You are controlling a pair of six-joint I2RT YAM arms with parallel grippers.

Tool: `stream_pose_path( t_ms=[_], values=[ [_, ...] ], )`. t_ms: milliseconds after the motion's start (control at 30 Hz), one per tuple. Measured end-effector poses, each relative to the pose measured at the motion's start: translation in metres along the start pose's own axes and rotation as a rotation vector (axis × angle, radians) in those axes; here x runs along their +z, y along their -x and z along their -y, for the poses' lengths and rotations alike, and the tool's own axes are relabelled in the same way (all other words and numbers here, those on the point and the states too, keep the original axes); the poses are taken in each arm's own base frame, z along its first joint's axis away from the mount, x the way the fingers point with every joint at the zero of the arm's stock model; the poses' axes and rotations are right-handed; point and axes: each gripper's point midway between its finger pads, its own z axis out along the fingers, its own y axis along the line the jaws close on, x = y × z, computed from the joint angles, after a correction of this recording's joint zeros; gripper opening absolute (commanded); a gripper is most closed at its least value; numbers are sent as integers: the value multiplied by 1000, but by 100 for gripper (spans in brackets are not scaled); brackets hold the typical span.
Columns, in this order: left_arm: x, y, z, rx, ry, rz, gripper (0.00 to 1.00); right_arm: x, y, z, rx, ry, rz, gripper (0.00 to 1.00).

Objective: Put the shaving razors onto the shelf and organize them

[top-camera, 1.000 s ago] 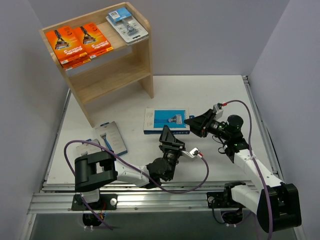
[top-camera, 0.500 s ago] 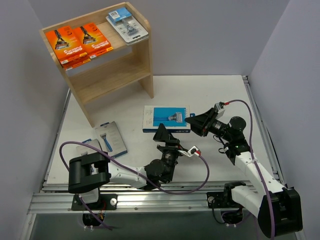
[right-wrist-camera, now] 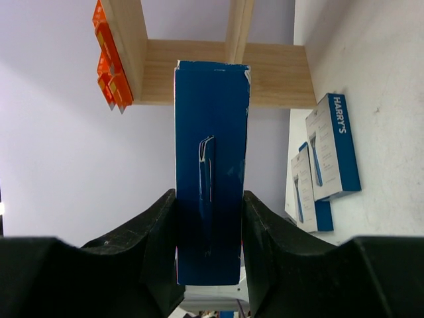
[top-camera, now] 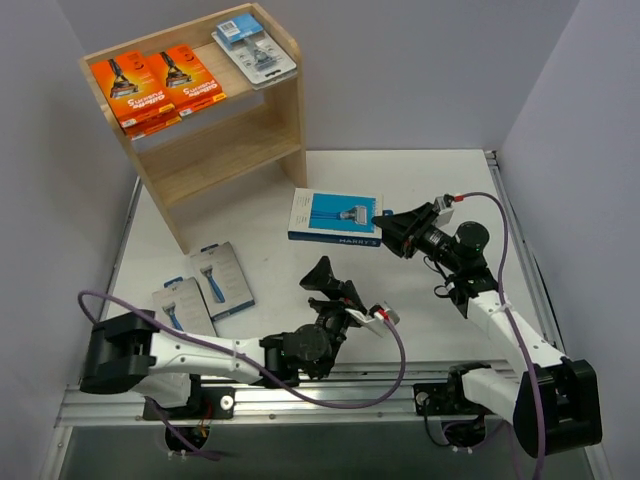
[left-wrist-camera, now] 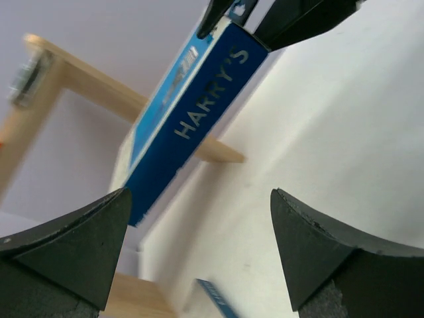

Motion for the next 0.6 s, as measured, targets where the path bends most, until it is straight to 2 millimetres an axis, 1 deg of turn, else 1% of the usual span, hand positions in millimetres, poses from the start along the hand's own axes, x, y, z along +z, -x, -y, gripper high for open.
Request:
stream_pose_path(
  t_ms=[67, 133, 233, 367, 467, 533, 600],
  values=[
    [-4, 9, -7, -88, -53, 22, 94, 5, 7, -1, -3, -1, 16, 0],
    [-7, 19, -18, -188, -91, 46, 94, 11, 13, 0, -5, -7, 31, 0],
    [-14, 25, -33, -311, -130, 60, 94, 17, 22, 2, -18, -17, 54, 0],
    [-25, 18, -41, -397, -184, 48, 94, 27, 36, -1, -46, -20, 88, 0],
    [-34, 8, -52, -457, -209, 29, 94, 39, 45, -7, -69, -18, 119, 0],
    [-41, 1, -65, -516, -209, 19, 94, 51, 48, -12, -90, -15, 130, 0],
    [-48, -10, -85, -585, -190, 4, 94, 67, 44, -18, -113, -8, 124, 0]
  ],
)
